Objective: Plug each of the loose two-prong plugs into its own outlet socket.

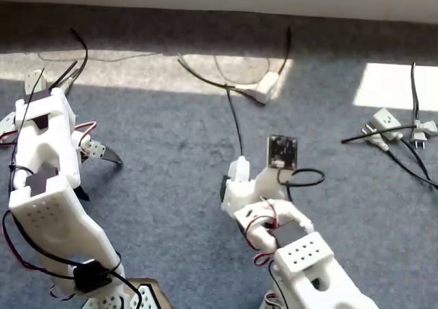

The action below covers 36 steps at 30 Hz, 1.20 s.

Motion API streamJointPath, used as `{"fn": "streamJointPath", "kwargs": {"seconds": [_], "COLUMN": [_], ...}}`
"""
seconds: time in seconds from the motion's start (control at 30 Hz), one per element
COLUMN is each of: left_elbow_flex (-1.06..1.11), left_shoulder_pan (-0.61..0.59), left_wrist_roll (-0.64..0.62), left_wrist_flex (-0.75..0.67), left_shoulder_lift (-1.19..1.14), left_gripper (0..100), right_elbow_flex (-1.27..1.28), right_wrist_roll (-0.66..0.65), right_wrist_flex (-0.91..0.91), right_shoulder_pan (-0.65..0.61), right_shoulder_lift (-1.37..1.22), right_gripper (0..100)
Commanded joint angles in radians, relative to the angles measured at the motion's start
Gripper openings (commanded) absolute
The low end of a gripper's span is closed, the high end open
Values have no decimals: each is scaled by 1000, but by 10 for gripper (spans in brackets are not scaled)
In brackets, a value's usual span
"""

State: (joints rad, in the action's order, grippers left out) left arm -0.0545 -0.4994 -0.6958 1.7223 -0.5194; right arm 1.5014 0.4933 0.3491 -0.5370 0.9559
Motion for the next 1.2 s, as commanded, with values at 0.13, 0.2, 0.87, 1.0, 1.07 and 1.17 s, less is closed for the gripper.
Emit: {"fn": "streamJointPath", "kwargs": {"seconds": [0.13,0.2,0.87,1.0,1.07,1.17], "left_elbow_flex": [-5,-7,-12,-13,-13,-13], "left_shoulder_pan": [25,25,25,25,25,25], "left_wrist_roll": [-5,-5,-5,-5,-5,-5], "left_wrist_flex": [-6,-6,-6,-6,-6,-6], "left_shoulder_lift": [4,4,4,4,4,4], "left_gripper": [418,418,418,418,418,418], "right_elbow_flex": [159,157,148,59,-8,-101], "right_wrist_roll": [8,8,-535,-555,-525,-433], "right_wrist_flex": [-216,-216,-105,-88,-81,31], "right_shoulder_pan": [-87,-85,309,338,306,200], "right_shoulder_lift": [30,30,30,31,31,31], "right_gripper": [240,243,250,250,250,250]}}
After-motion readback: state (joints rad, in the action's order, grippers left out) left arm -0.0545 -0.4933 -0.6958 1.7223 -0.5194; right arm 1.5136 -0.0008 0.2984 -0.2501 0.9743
